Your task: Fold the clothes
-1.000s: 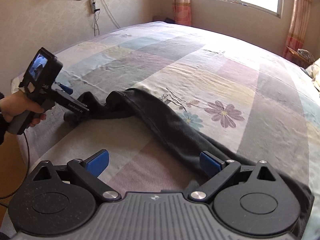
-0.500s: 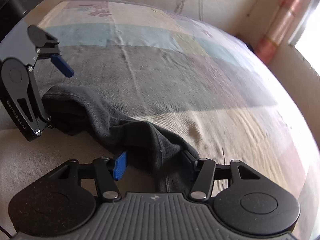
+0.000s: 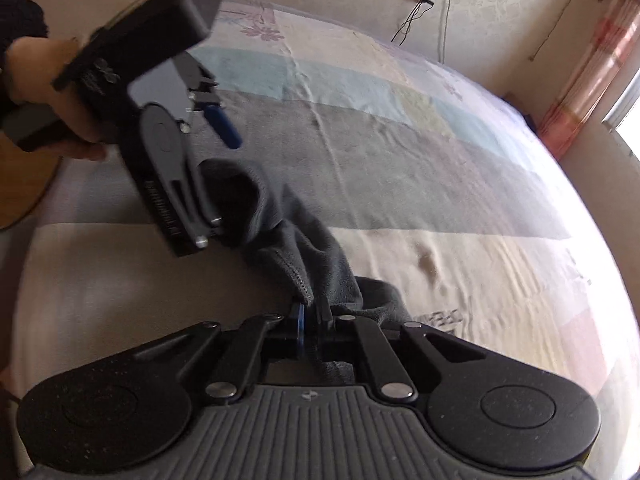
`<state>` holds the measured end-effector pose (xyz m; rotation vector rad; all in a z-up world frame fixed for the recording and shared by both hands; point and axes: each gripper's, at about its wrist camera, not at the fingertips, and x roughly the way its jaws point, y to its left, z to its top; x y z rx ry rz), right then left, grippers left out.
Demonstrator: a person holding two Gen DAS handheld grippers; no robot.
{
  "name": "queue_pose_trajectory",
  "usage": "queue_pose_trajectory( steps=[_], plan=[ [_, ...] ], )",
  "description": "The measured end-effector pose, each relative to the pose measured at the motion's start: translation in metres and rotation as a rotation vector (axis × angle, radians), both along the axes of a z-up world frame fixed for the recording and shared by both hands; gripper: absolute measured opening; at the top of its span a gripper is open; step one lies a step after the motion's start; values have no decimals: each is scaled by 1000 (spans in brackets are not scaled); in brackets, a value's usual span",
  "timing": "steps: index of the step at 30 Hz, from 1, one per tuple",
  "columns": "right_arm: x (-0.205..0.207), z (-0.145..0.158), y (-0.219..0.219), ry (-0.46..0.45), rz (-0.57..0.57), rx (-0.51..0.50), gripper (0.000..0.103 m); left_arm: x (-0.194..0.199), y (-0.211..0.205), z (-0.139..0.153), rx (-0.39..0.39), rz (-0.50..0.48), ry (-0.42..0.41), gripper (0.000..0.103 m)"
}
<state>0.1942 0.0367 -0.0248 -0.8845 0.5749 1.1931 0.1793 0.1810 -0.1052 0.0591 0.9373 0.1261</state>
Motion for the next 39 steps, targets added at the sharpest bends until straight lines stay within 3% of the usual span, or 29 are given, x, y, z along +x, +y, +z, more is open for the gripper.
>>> queue_pose_trajectory(
  steps=[4,9,15,18,23,26,28,31,35,39],
  plan=[
    [-22,-4,-13,94,2,-35,6,-12,0,3,64,68,-64,103],
    [-45,-26,-21,145,-14,-86,6,-36,9,8,42,138,-152,102],
    [-53,-28,-28,198,-65,-57,8,-55,29,14,78,210,-98,102],
    [-51,-19,-33,212,-96,-12,11,-64,31,19,119,181,-108,102],
    [-50,-9,-40,238,-151,43,11,-65,1,12,186,-17,-107,102],
    [-48,-4,-47,258,-189,71,12,-67,-15,8,102,-101,-80,102],
    [-48,-2,-54,268,-212,92,20,-72,-11,-1,-26,-94,-44,102],
    [-47,-3,-63,297,-251,121,22,-80,-3,-17,-204,-62,15,102],
    [-45,-4,-71,329,-306,144,24,-88,-4,-24,-208,-46,-22,102],
    [-48,-1,-78,340,-342,174,37,-82,2,-21,-247,1,-15,102]
  ],
)
